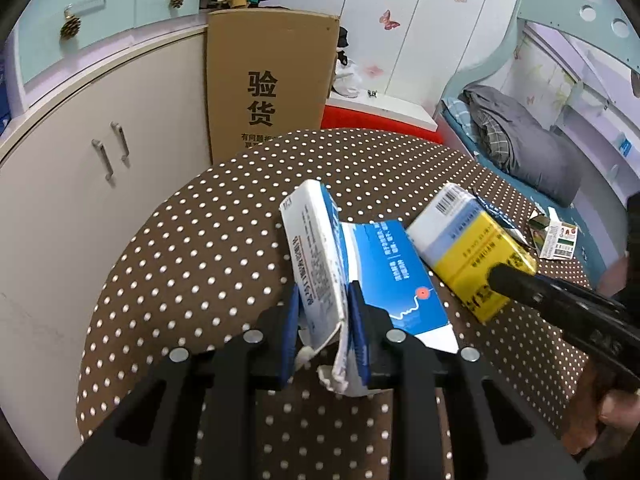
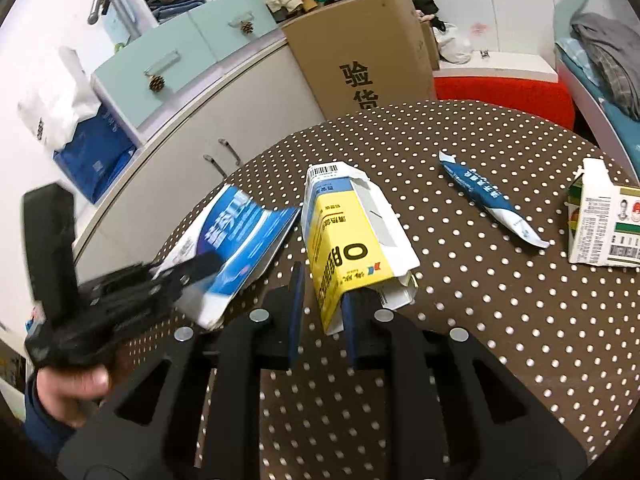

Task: Collect trash
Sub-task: 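Grasp the yellow medicine box with the right tool while the left tool grasps the blue-white box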

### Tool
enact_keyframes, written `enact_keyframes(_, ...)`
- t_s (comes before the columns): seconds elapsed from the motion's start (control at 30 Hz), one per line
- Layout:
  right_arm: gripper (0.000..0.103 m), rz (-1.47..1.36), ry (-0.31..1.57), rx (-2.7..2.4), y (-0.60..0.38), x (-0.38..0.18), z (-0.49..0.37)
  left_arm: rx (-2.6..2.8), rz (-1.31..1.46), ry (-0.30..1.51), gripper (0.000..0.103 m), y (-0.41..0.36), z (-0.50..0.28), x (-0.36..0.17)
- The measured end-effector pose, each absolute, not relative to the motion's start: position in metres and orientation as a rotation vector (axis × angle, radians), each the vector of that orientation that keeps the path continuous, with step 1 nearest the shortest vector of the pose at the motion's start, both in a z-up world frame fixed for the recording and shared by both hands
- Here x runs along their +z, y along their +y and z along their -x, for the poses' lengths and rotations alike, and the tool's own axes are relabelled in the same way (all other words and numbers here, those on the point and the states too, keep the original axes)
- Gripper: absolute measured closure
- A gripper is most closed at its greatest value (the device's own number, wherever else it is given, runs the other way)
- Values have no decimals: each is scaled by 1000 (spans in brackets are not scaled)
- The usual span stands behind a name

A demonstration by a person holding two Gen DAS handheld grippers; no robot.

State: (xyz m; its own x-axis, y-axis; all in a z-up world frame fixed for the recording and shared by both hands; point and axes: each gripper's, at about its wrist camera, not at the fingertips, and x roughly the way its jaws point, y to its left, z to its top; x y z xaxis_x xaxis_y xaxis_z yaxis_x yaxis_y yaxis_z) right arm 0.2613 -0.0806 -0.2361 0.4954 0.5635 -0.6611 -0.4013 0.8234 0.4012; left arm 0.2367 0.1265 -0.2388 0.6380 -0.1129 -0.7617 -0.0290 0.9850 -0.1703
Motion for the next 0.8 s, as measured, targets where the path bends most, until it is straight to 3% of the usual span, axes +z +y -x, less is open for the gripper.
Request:
enact_keyframes(0.47, 101, -347, 762, 624, -146, -200, -203, -110, 173, 793, 81, 93, -189, -199)
enact_keyframes(0.8, 97, -268, 904, 621, -138, -232, -187, -142, 149, 802, 81, 54, -162, -200)
